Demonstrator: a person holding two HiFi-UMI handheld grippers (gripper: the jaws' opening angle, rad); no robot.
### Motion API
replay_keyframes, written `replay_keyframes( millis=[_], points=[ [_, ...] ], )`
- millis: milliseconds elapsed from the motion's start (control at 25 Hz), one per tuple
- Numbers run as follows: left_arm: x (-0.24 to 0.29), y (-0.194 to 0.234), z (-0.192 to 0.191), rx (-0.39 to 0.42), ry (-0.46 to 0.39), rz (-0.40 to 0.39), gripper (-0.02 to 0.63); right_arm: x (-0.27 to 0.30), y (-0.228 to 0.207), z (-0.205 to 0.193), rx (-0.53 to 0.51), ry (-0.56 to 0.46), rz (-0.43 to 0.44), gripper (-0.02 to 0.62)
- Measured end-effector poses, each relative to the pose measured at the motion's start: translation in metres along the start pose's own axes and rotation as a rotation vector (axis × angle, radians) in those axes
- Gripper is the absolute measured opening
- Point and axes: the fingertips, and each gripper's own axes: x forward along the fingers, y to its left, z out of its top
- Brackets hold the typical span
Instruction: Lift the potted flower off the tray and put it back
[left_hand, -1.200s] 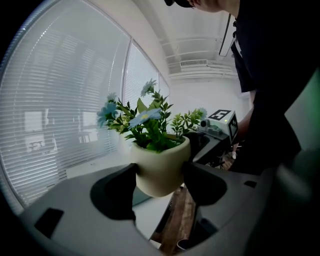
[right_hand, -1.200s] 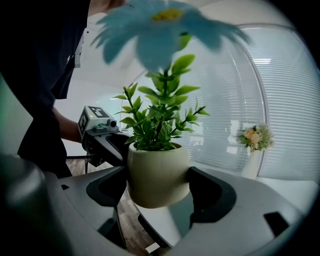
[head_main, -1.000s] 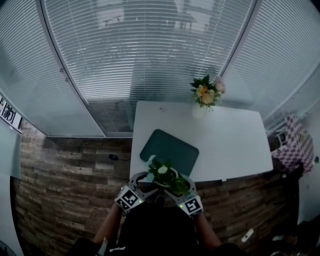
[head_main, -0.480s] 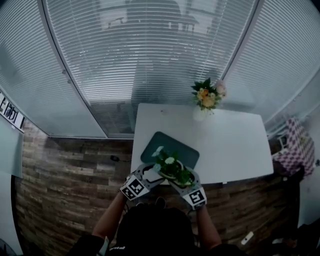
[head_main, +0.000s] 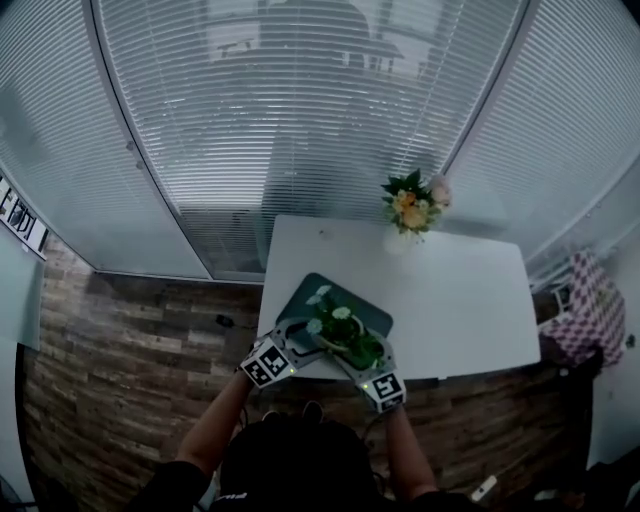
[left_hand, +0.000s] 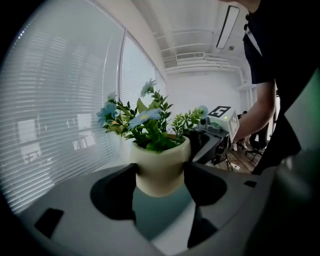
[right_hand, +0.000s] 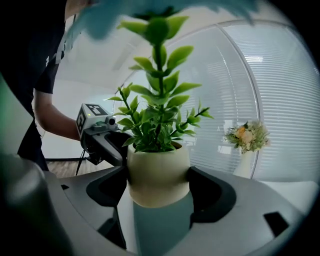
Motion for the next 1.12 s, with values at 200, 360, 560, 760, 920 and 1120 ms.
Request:
replay_keyframes(
  millis=[200,360,560,760,920,1120],
  points=[
    [0.013,0.016,-0.012,-0.037,0.01,0.014,0.287,0.017,-0.015,-0.012,-0.016,0.048,0.015,0.373],
    [0.02,0.026,-0.023,-0.065,0.026,0.013,0.287,0.029,-0.021,-0.017,-0.021,0.056,0.028,0.373],
    [0.037,0.038,-0.046,-0.08,0.069,0.013,0.287,0.049,-0.032,-0.039,-0.008,0.082,0.036,0.373],
    [0.047,0.044,-0.069,-0.092,0.108,0.025,0.287,0.064,-0.035,-0.058,-0.024,0.106,0.048,0.373],
    [0.055,0.05,-0.091,-0.124,0.125,0.033,0.287,0.079,-0.037,-0.073,-0.021,0.105,0.049,0.373],
    [0.065,0.061,-0.11,-0.149,0.152,0.033,0.287,0.098,-0.043,-0.089,-0.026,0.114,0.055,0.373]
  ],
)
